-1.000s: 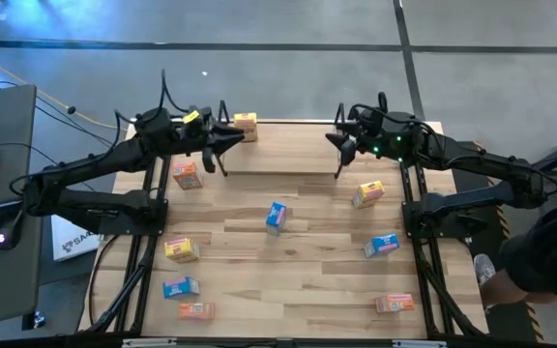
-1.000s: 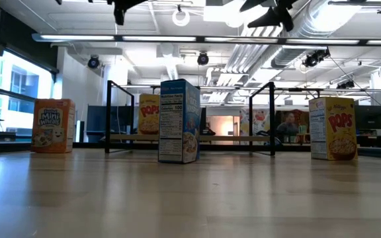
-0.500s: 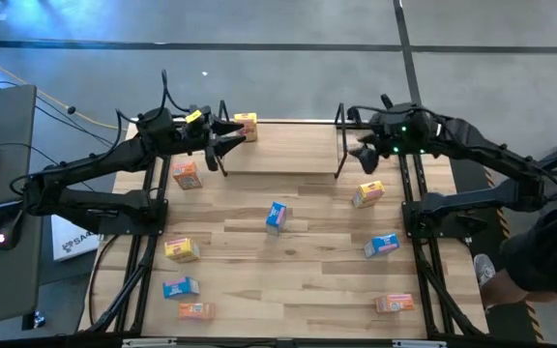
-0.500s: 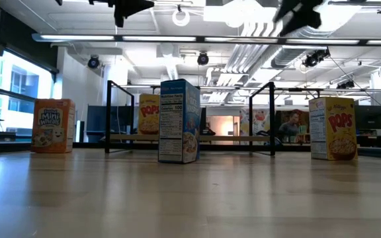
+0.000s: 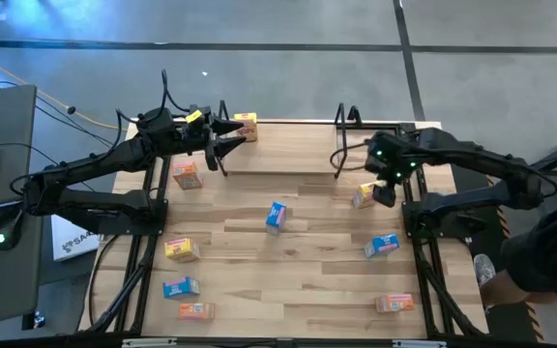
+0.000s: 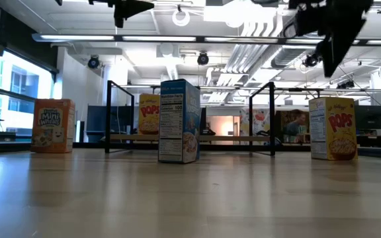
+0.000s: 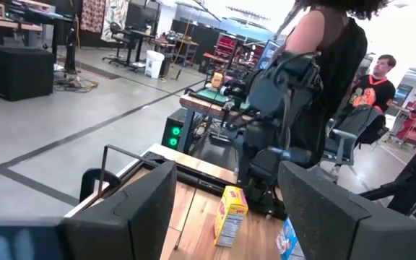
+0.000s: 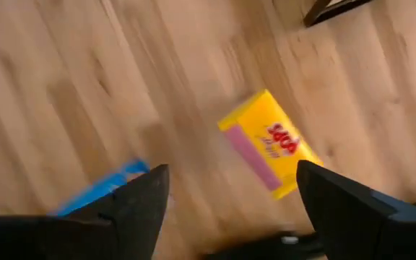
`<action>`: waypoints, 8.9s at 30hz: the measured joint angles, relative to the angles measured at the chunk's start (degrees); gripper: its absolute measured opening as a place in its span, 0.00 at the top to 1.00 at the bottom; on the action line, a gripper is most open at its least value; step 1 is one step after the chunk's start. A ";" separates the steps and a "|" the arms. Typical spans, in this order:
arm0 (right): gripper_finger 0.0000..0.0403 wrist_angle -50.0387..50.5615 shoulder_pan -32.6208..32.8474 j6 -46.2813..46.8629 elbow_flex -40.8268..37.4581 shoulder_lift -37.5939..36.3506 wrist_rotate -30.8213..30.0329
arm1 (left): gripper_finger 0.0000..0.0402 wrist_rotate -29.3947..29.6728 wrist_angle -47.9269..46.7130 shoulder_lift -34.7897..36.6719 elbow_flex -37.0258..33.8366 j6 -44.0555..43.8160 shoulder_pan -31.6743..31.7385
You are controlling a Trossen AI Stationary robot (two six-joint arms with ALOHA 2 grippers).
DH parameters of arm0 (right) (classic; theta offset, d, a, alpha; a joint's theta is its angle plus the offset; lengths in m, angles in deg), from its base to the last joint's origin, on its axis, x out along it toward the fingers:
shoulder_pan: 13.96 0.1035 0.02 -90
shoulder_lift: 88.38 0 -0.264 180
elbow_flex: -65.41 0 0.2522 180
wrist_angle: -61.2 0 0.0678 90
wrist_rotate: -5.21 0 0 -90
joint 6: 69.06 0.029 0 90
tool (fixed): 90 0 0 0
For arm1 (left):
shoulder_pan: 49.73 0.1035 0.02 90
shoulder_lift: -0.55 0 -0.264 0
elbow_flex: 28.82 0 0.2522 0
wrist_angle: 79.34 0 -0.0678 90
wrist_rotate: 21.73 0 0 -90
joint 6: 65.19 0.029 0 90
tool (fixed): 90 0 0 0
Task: Stack cereal on shelf
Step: Put the top right yellow cereal box on the shelf aligned with the other yellow cereal box
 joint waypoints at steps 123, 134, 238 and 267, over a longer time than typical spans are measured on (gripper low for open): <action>0.49 -18.56 -1.21 -21.54 67.18 61.28 -4.35 | 0.41 0.12 16.91 9.09 0.02 4.39 0.20; 0.49 1.31 -5.83 -19.00 67.02 58.35 11.94 | 0.41 0.24 12.86 9.07 0.00 4.35 0.22; 0.49 -71.71 1.19 15.89 -3.36 10.27 -0.68 | 1.00 20.77 -84.10 -41.94 41.99 29.05 9.04; 0.49 -71.77 1.19 17.28 -3.31 10.27 -0.55 | 1.00 21.97 -76.41 -43.69 41.94 36.39 13.29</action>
